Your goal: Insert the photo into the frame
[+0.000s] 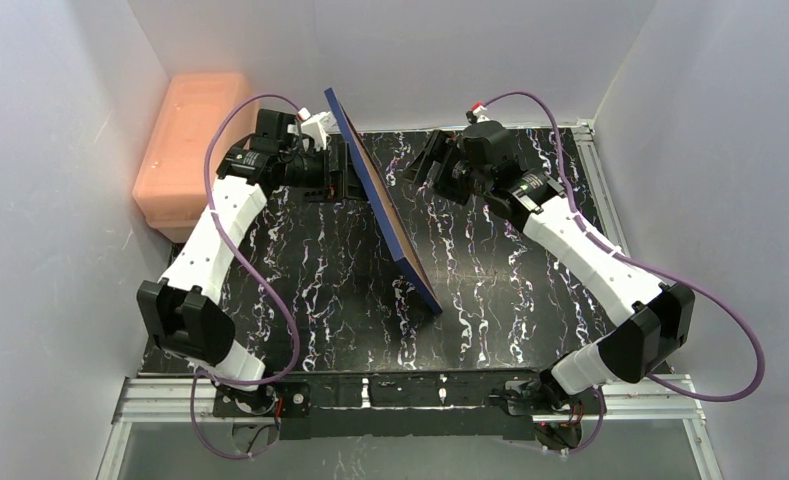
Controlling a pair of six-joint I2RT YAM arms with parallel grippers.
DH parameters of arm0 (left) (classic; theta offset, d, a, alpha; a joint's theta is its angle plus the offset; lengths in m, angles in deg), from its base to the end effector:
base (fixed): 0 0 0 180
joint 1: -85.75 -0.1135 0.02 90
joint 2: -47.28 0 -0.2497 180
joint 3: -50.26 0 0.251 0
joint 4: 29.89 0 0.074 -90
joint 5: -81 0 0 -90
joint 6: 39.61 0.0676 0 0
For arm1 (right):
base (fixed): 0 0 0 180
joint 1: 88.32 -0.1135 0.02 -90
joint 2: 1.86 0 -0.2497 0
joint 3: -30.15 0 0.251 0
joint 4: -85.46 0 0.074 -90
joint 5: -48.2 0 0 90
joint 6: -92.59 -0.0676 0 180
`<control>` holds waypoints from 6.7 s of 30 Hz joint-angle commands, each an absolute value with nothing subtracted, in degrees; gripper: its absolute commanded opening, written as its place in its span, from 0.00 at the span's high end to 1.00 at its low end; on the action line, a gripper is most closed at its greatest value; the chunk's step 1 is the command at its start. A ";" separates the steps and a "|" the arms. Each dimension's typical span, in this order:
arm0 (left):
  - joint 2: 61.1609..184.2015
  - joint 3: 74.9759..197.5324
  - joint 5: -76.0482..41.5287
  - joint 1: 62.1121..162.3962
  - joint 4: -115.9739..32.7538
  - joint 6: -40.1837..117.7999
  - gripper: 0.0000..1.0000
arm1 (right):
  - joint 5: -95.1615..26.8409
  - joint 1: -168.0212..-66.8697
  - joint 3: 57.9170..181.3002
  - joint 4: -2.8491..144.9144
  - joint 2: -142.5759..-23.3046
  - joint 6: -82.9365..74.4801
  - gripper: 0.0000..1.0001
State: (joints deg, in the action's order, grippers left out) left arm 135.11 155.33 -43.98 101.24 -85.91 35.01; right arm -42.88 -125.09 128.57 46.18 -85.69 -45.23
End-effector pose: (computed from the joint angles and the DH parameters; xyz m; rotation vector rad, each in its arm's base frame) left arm 0.3280 -0.1311 0.3564 0.3427 2.2544 -0.9725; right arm 0.2929 0.2173 0.3658 0.2174 2.1143 0.9018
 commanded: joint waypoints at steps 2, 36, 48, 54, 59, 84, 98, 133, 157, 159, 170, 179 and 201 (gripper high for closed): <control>137.83 159.03 -43.89 101.61 -84.36 34.04 0.17 | -38.26 -125.33 131.17 50.00 -83.20 -44.05 0.08; 149.91 172.28 -43.01 104.36 -86.81 36.14 0.19 | -52.14 -136.48 168.14 14.32 -101.91 -17.46 0.20; 150.86 176.10 -41.61 104.79 -90.29 39.42 0.19 | -57.14 -135.50 166.40 14.01 -99.79 -15.69 0.57; 147.53 174.08 -40.76 102.63 -96.27 42.84 0.17 | -56.42 -131.84 161.38 16.17 -97.51 -15.56 0.58; 144.05 168.75 -40.18 99.30 -98.17 45.45 0.16 | -51.26 -126.77 153.73 19.95 -94.65 -16.02 0.60; 139.79 155.70 -39.29 95.93 -96.27 48.90 0.17 | -39.93 -115.71 124.77 29.91 -79.86 -15.65 0.67; 138.66 154.00 -37.48 95.96 -98.07 52.26 0.18 | -36.27 -115.48 95.56 56.55 -71.56 -23.77 0.69; 139.04 154.13 -37.65 95.07 -102.81 56.72 0.21 | -35.93 -111.46 72.92 84.41 -81.84 -26.96 0.29; 117.88 105.54 -30.00 87.55 -51.15 65.65 0.02 | -93.83 -110.17 77.64 82.35 -73.83 -12.60 0.01; 119.24 103.91 -32.36 86.15 -48.95 63.28 0.02 | -95.10 -109.75 76.14 85.14 -74.73 -13.51 0.01; 123.77 94.46 -34.56 81.80 -24.79 55.64 0.02 | -91.66 -105.39 72.31 101.44 -80.16 -9.31 0.01; 125.95 90.17 -29.56 81.80 -9.30 51.15 0.02 | -85.06 -99.75 63.68 117.78 -80.57 -3.85 0.01; 132.32 80.22 -14.46 81.10 15.86 46.32 0.01 | -61.28 -96.85 58.31 140.39 -93.87 7.00 0.01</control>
